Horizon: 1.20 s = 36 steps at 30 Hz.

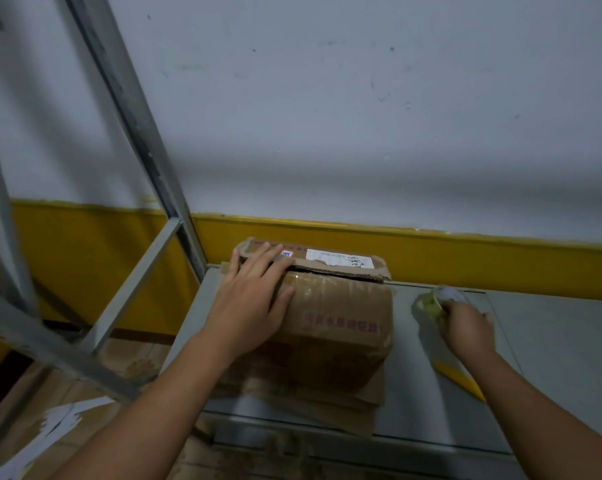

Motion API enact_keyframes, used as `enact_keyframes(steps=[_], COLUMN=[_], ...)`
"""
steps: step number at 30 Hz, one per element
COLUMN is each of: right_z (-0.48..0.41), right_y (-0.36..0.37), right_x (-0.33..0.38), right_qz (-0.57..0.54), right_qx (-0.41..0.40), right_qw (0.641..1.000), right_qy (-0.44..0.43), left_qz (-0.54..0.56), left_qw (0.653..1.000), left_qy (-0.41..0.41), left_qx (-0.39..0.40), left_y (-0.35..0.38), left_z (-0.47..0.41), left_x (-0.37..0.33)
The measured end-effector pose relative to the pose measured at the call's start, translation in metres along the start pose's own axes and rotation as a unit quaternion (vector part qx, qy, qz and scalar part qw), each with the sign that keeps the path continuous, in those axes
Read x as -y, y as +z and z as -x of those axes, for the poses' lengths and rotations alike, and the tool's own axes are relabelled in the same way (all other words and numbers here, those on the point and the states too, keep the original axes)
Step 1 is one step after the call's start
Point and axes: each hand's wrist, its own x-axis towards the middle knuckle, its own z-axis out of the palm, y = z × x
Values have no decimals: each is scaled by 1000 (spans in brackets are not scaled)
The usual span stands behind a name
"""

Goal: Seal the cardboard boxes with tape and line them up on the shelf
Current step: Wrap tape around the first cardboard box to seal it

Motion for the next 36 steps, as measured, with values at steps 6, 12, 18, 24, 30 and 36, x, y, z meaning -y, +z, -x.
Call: enact_keyframes(steps=[6, 12, 18, 24, 30, 36], right_z=[9, 66, 82, 78, 55, 29], right_y=[-135, -209, -200, -206, -224, -217], right_x=[75, 159, 188, 176, 165, 176], right_qz=[-21, -72, -145, -246, -352, -453], right_qx=[-122, -123, -130, -181, 118, 374], right_qw=[979, 929, 894, 865, 885, 737], right_qy=[-161, -342, -403, -398, -281, -334], left_qz=[56, 41, 68, 30, 46, 122], left_qw=[997, 975, 948, 948, 948, 944], left_qy=[45, 207, 300, 310, 314, 306], left_qx=[-19, -73, -78, -72, -39, 26], left_y=[-22, -68, -86, -95, -109, -117], left_z=[-16, -41, -52, -39, -29, -23], left_x=[-17, -59, -40, -25, -16, -16])
